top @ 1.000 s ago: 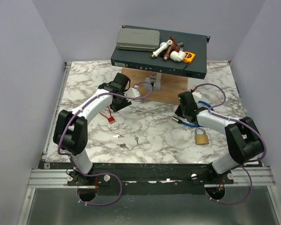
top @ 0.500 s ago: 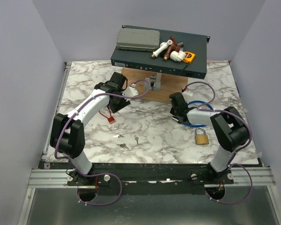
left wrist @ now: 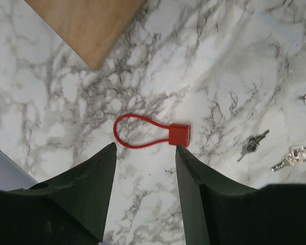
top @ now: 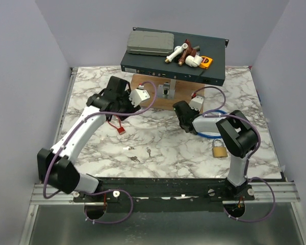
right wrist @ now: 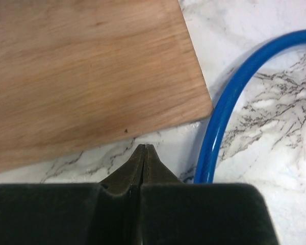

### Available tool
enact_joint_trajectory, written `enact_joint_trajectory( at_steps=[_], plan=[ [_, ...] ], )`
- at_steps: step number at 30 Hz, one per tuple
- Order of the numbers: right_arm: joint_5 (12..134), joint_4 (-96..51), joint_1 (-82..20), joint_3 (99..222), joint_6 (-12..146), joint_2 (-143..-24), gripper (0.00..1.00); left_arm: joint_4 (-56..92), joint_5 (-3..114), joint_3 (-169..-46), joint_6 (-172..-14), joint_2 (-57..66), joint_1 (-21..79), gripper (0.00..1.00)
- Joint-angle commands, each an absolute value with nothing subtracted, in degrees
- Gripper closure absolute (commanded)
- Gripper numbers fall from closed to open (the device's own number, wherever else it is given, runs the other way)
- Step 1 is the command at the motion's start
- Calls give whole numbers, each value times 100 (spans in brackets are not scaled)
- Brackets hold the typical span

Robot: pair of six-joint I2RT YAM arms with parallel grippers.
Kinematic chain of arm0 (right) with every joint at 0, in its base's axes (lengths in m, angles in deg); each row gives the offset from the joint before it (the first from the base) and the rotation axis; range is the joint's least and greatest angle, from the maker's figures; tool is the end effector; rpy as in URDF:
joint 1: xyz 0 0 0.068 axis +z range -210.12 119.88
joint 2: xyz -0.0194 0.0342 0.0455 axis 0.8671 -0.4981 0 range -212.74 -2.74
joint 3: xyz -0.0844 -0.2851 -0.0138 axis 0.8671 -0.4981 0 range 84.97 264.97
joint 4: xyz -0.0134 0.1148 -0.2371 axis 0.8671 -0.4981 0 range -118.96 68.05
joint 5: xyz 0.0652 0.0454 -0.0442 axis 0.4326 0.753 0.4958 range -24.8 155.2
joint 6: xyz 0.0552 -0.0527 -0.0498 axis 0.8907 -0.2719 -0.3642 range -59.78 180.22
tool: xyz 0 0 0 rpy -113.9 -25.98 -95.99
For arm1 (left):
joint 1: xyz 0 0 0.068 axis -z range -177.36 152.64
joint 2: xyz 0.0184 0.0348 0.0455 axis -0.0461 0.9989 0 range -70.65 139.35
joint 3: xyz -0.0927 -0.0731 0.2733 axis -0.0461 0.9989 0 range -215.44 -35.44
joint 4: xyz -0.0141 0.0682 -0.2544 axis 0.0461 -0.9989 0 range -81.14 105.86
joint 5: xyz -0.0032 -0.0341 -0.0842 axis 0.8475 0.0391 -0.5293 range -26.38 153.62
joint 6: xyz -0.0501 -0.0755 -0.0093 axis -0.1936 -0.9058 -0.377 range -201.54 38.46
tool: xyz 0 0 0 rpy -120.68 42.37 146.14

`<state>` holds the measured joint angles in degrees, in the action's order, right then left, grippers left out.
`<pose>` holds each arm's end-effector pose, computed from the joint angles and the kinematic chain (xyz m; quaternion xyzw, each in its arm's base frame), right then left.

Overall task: Unlock with the key
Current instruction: Move the distractor to the center of the board.

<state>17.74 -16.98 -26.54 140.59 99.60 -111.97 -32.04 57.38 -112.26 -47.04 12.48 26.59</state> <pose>0.3631 0.1688 0.1263 0.1852 0.8482 -0.1105 0.4838 0.2967 -0.1415 0.3077 0.4785 0.8211 -0.0234 0.3102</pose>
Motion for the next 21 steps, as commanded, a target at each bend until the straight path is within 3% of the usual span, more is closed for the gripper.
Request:
enact_joint_trajectory(
  at_steps=[1,16,21],
  plan=[
    [1710,-2555,-2690,14329,10078,-11815,99,-1612,5112,-10284,-4387,202,2607,51],
    [2240,-3205,-3104,15482,10172,-12642,99,170,5368,-9366,-2088,1644,2597,51],
    [2355,-3241,-3182,15458,10333,-12691,99,1627,5755,-9030,-771,2296,2635,50]
  ],
)
